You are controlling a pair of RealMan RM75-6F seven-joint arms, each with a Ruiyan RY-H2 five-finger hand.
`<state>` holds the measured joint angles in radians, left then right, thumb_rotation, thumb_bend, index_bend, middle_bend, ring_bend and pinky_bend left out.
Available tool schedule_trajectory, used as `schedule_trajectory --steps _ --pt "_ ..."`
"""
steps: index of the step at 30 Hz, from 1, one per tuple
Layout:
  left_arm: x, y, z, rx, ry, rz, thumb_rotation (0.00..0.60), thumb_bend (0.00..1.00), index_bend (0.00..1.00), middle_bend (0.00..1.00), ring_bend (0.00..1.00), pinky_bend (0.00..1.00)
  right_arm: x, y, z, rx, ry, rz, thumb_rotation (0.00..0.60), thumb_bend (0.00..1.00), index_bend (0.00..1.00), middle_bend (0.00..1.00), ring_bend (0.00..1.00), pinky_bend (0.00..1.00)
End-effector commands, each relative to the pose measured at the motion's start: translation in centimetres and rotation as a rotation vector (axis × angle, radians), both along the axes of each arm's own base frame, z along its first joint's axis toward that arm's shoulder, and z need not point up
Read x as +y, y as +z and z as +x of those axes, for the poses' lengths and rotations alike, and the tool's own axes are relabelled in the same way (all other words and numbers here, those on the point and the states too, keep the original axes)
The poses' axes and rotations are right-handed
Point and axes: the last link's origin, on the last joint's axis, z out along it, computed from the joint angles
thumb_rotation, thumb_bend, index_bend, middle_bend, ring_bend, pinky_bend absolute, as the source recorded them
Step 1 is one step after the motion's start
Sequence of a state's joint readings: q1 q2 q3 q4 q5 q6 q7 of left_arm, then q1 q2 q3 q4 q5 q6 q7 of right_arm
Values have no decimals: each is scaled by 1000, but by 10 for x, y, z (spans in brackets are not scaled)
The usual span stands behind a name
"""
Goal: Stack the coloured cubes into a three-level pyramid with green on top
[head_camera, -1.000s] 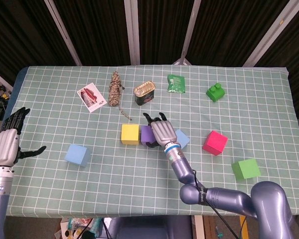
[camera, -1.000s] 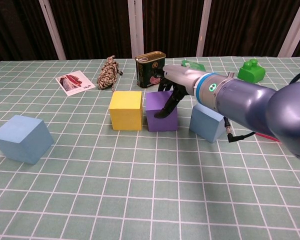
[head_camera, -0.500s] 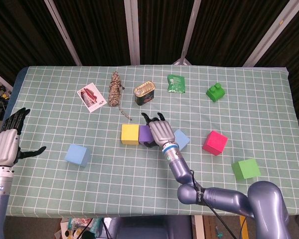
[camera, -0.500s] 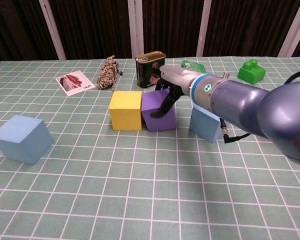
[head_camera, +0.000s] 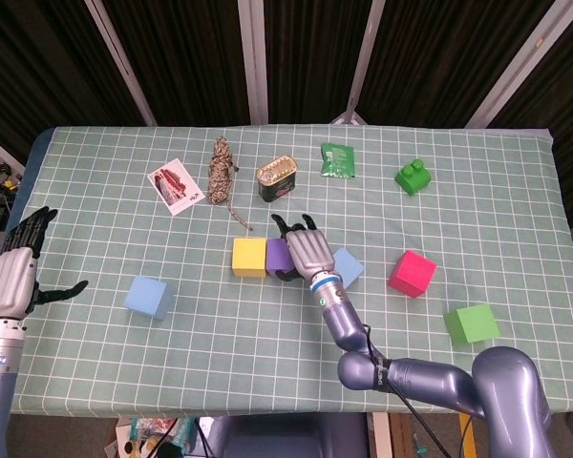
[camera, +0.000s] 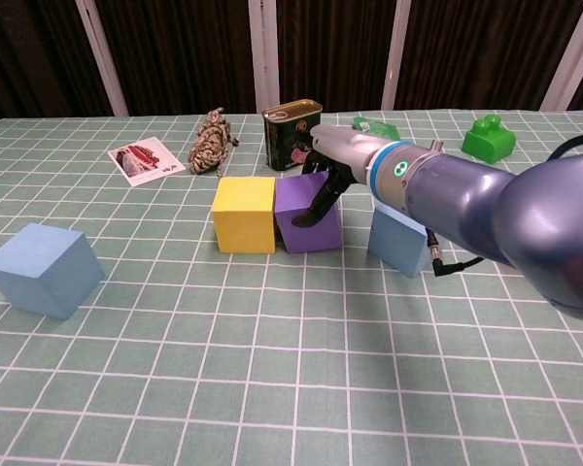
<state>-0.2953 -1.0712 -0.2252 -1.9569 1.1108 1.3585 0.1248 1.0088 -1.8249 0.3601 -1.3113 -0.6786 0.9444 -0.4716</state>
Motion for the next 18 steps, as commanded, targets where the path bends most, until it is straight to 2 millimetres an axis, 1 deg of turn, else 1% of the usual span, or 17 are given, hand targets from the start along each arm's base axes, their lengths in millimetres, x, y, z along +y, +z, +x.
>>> schedule_trajectory --steps 1,18 --pt "0 0 0 0 -2 0 600 142 0 0 0 20 0 0 0 -6 -5 2 600 251 0 385 246 0" --pt "0 1 0 0 -1 4 600 142 0 0 0 20 1 -2 0 -5 -11 9 600 251 0 379 238 0"
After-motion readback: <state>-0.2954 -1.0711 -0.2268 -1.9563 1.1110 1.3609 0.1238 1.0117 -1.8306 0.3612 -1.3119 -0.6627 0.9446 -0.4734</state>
